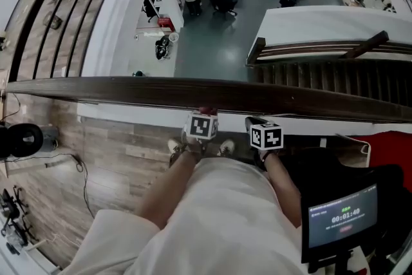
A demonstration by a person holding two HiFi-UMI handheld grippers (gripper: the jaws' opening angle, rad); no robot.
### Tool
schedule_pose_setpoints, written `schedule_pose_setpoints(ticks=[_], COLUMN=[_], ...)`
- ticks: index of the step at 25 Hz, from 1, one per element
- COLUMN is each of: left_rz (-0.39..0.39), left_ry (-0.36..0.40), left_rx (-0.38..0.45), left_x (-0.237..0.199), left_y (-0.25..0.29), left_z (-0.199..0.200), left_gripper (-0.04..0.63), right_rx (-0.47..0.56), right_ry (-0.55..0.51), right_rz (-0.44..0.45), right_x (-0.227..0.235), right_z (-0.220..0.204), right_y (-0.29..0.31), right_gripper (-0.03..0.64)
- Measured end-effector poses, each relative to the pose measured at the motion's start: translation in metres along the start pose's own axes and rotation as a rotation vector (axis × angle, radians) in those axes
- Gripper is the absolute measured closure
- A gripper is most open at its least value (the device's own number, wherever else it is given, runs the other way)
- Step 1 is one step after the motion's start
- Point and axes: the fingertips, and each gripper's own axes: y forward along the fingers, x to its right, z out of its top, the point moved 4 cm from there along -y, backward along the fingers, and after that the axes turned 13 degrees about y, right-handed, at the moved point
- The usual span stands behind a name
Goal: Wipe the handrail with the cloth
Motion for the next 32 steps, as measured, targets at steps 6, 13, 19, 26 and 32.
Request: schedule_pose_setpoints(ticks=[6,13,19,26,32], left_rz=[-0.037,-0.146,-0.134,-0.066,-0.002], left_ry=[0.081,-0.017,-0.105,-0.21,-0.279], left_rx=[-0.123,0.025,0.054,0.091,0.107], left_x=[0.038,0.038,0.009,-0.05,-0.096], left_y=[0.008,0.014,0.0,-0.026,-0.05], left_z=[0.012,0.028,0.02,-0.002,-0.017], left_gripper=[0.508,0.508,0.508,0.508,0.508], right_rx=[-0.002,0.018,0.019,0.007,0.01], right_ry=[0.006,0.019,0.004,-0.017,-0.022], right_rz=[-0.016,-0.044,-0.049,-0.056,-0.044], right_x=[0.023,0.024,0.004,-0.033,-0.065], right_z=[0.011,0.016,0.02,0.018,0.026], right_y=[-0.019,-0.019,-0.014,0.006,0.016], right_gripper=[0.614,0.614,0.614,0.614,0.614])
